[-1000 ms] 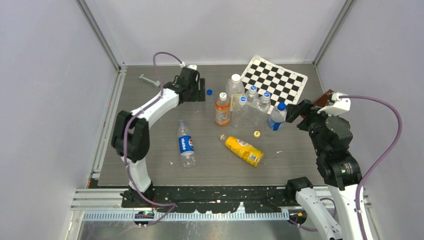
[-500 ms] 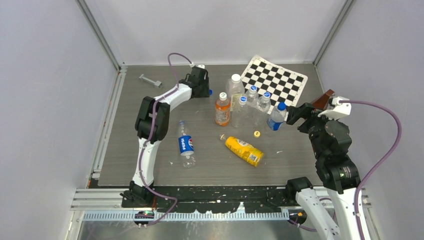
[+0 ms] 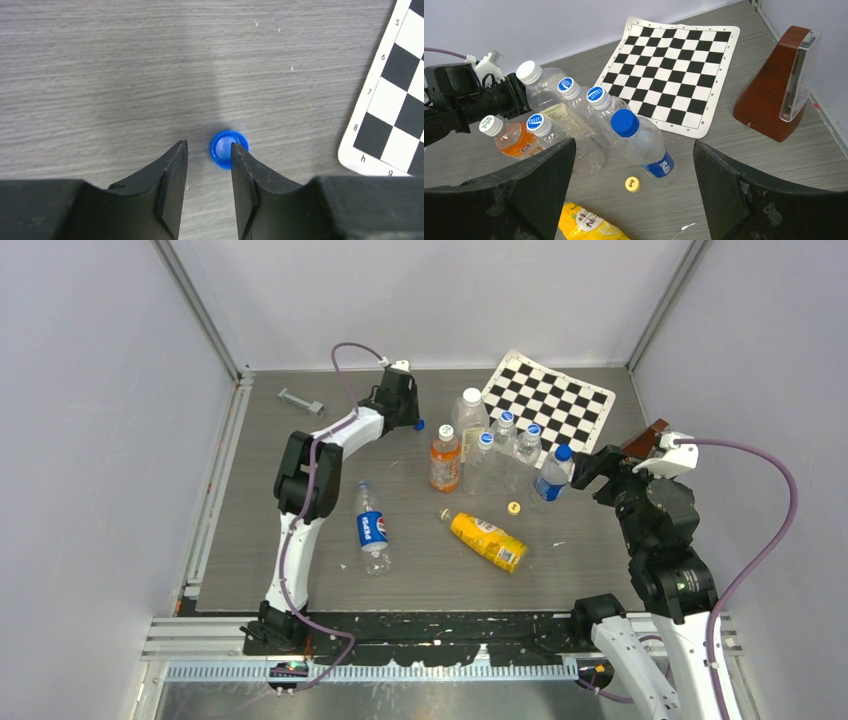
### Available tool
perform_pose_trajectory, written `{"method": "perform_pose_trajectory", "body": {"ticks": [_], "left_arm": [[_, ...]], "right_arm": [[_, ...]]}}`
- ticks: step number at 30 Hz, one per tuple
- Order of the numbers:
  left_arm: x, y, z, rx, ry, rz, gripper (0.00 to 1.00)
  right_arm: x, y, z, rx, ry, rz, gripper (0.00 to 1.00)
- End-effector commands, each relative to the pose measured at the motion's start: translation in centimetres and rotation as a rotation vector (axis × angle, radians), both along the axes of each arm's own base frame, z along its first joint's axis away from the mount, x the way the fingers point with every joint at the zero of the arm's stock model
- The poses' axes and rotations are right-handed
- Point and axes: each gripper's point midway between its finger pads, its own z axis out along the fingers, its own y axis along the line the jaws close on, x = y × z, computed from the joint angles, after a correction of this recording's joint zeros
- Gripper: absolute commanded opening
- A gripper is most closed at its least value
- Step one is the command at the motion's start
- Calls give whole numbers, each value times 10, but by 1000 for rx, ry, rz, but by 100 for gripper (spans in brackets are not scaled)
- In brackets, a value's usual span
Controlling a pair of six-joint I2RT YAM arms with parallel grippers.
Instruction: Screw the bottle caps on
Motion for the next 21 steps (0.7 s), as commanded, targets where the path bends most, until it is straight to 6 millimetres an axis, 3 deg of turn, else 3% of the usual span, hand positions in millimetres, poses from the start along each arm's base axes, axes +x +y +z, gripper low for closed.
{"method": "perform_pose_trajectory", "body": {"ticks": [1,8,13,16,21], "left_arm": [[21,-7,2,-36,-40,4,38],[18,-10,-19,-32,11,-14,29],[12,-9,-27,-27,38,-20,11],[6,-5,-26,-22,42,-22,0],[-2,6,-4,-31,8,-8,0]], "right_arm": [[6,0,8,-6,-33,-6,93],[7,-1,7,-8,-29,-9,92],[7,0,7,-8,-29,-8,92],[7,1,7,-8,-27,-2,92],[7,7,10,-6,-13,33,93]]}}
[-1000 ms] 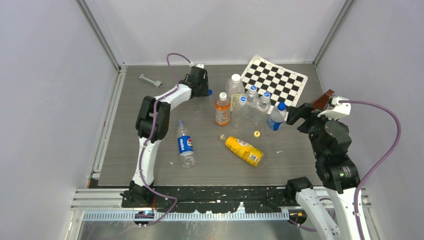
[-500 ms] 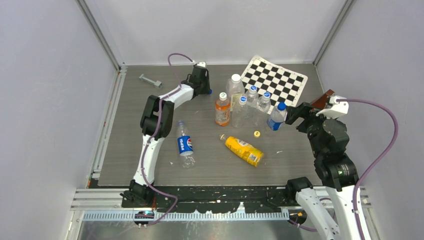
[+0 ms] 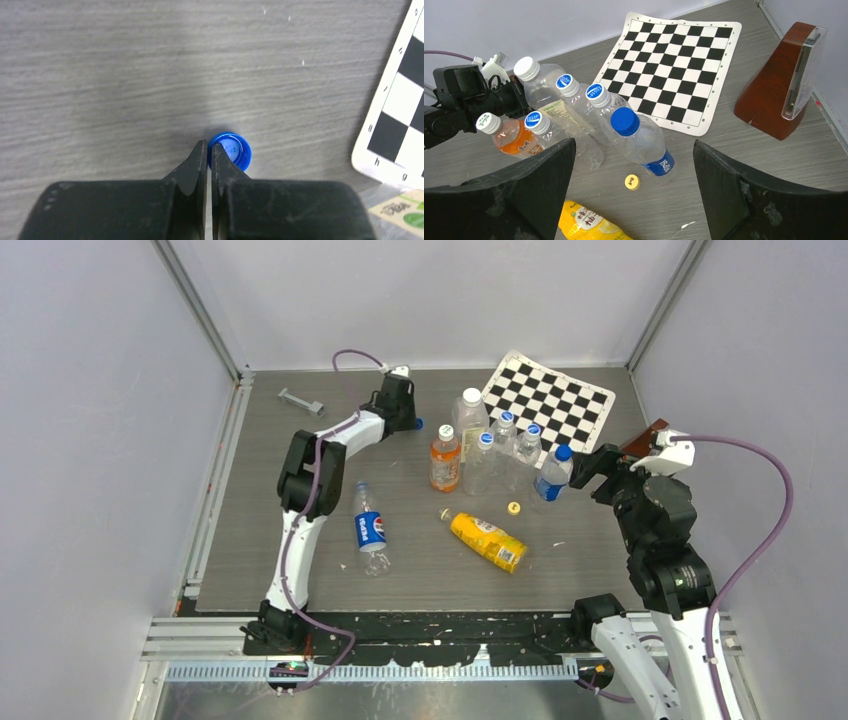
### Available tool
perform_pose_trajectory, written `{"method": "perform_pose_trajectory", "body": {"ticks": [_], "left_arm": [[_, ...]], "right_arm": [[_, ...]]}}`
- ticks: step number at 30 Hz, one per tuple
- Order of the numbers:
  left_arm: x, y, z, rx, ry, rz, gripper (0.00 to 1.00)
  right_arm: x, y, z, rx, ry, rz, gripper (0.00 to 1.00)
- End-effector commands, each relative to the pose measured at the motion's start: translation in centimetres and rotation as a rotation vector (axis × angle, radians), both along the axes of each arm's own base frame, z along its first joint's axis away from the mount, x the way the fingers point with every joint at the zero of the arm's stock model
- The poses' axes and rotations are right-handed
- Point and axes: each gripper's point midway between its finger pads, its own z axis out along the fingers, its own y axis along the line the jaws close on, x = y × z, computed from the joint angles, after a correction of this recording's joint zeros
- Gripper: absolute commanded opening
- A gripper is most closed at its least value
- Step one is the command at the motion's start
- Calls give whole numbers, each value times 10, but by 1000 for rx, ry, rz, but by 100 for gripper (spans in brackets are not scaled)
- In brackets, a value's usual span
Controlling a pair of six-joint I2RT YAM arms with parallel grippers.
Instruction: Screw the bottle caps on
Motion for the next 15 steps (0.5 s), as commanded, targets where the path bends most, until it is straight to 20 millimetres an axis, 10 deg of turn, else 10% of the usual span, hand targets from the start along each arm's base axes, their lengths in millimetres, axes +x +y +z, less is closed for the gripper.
{"method": "perform_pose_trajectory", "body": {"ticks": [1,15], "left_arm": [[-12,16,32,-5,-33,9,0],[-90,34,164,-122,-275,-87,0]], "right_arm": [[4,9,17,1,-34,51,93],[5,75,40,156,87,364,100]]}}
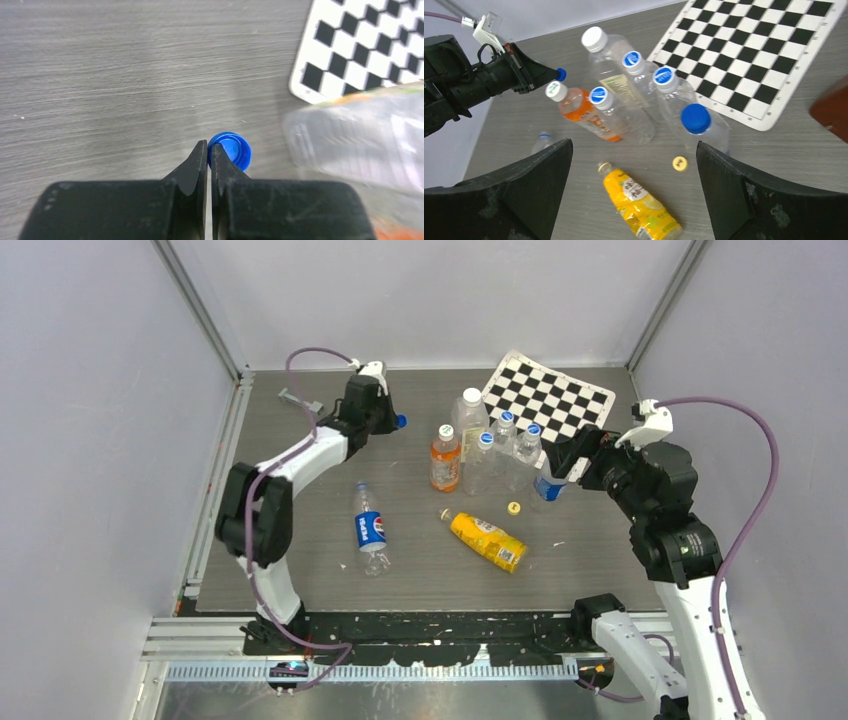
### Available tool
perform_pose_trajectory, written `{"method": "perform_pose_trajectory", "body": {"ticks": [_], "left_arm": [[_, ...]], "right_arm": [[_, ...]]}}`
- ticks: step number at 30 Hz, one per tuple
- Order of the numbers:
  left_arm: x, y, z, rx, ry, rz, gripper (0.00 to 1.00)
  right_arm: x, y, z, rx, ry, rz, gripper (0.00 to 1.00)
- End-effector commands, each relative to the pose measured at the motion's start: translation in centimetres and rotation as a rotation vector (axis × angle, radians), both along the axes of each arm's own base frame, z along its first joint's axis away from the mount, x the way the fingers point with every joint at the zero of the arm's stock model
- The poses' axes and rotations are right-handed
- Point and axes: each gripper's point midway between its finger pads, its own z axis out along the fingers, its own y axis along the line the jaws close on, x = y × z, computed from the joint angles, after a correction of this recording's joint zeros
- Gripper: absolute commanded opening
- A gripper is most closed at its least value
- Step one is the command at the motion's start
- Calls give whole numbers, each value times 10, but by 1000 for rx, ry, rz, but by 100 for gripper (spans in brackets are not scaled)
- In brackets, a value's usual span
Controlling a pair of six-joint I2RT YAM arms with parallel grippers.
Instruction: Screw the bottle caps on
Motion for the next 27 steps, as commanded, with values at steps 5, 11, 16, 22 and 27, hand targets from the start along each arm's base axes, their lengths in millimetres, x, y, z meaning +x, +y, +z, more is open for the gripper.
{"method": "perform_pose_trajectory", "body": {"ticks": [5,11,16,22,27], "left_arm": [[-59,-9,122,-181,-250,-180,0],[-117,-21,176,-308,-322,-322,0],[-158,-33,206,-363,-425,-435,0],[-195,-51,228,-416,-545,-536,0],[-206,-60,244,-466,-649,-526,0]], "right_arm": [[-4,61,40,231,61,265,100],[13,98,52,437,124,384,100],[23,124,72,564,143,416,99],[32,150,69,711,240,412,92],[41,165,70,885,251,376,86]]}}
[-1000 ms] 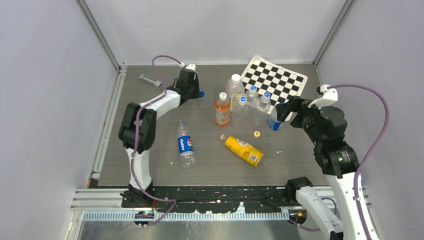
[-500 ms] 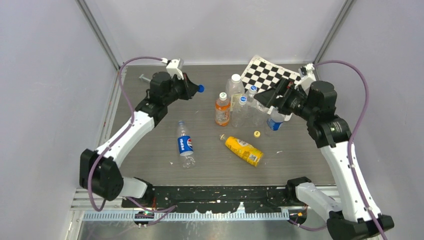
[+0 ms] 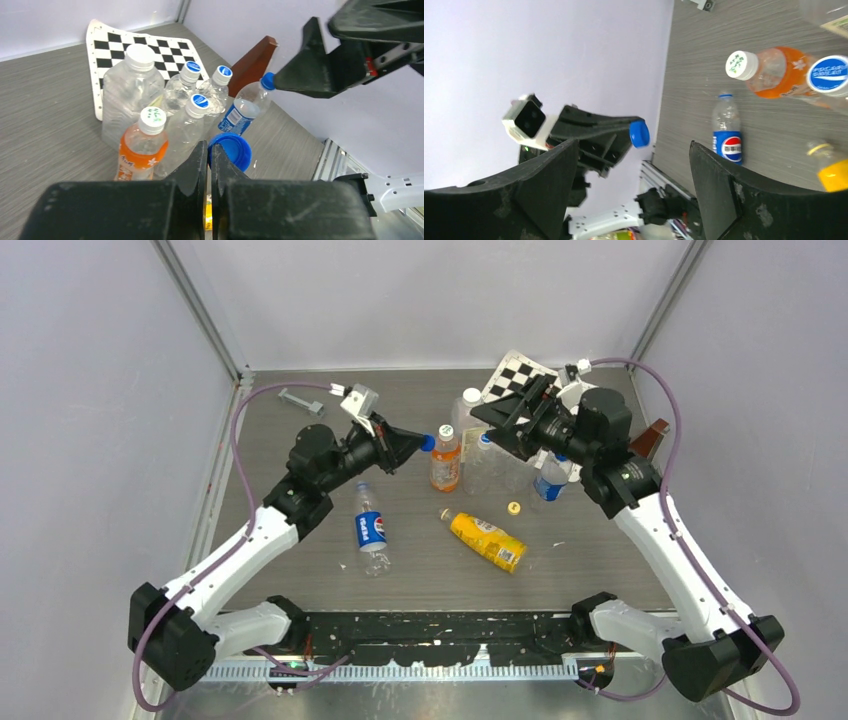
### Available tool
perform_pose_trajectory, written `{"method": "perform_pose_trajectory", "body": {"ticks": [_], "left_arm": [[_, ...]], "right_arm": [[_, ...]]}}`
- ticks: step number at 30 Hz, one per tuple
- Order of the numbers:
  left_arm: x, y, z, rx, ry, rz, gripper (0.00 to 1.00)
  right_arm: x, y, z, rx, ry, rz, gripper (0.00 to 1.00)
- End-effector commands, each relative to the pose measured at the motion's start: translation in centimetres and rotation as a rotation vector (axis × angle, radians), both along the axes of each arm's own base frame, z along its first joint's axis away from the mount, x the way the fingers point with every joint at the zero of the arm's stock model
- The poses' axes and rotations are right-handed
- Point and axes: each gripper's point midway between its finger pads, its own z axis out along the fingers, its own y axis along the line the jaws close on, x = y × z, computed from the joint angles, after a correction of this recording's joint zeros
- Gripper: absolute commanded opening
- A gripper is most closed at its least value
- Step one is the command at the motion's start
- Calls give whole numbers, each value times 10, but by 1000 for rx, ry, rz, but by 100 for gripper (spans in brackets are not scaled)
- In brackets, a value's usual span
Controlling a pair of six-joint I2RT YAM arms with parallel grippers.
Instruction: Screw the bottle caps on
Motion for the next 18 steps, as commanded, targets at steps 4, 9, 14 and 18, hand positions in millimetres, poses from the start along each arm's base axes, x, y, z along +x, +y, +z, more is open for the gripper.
{"method": "perform_pose_trajectory", "body": {"ticks": [4,9,14,18], "left_arm": [[-11,-12,50,-186,-183,11,0],[-12,-15,65,-281,-222,30,0],[-11,-20,70,-322,-236,34,0],[-9,-22,71,-342,-242,46,0]], "right_arm": [[8,24,21,245,32,-51,84],[9,35,22,322,49,-50,82],[9,44,19,367,67,-41,79],[9,48,23,390,67,-28,76]]}}
